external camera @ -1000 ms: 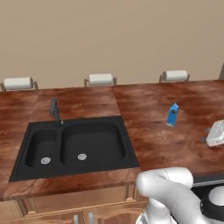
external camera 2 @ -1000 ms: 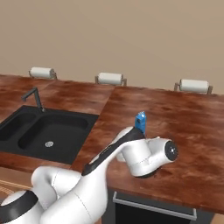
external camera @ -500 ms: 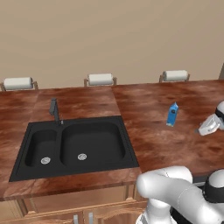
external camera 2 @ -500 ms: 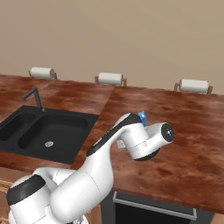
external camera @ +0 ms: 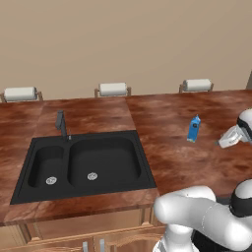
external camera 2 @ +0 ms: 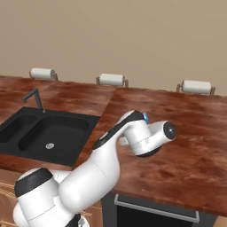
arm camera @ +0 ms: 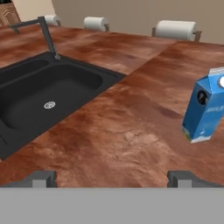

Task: Gather the eggs and milk located in the vicinity of the sink area and place them right next to the bowl.

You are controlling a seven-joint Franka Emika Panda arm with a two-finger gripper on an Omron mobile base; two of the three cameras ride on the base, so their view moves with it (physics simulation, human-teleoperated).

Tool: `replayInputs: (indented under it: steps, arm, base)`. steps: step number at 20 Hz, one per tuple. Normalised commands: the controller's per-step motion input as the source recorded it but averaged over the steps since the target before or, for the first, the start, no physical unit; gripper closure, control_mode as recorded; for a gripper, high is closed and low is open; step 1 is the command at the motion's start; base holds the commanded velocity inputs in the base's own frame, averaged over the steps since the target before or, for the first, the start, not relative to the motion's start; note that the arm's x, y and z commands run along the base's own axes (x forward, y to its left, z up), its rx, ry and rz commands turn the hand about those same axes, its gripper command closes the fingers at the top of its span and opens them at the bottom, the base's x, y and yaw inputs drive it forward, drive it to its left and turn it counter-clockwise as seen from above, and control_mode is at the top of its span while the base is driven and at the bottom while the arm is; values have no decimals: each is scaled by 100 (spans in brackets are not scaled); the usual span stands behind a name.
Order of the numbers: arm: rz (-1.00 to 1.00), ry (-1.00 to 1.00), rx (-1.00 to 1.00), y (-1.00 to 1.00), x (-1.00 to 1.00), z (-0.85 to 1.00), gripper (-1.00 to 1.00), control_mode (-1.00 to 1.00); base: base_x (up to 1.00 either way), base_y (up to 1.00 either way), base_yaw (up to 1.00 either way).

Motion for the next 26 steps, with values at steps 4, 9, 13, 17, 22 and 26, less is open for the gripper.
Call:
replayInputs:
  steps: [4,9,13,17,22,26]
  arm:
    - [1,-2,0,0,39,0,-100,-100]
    - [3,-13,0,0,33,0,-100,-100]
    - [5,-25,0,0,23,0,-100,-100]
    - [6,-31,0,0,21,0,-100,-100]
    - [2,-14,0,0,14,0,-100,-100]
    - [0,0,0,0,15,0,-100,-100]
  base:
    - [0,0,0]
    - [0,0,0]
    - [0,0,0]
    - [0,0,0]
    - [0,0,0]
    - [0,0,0]
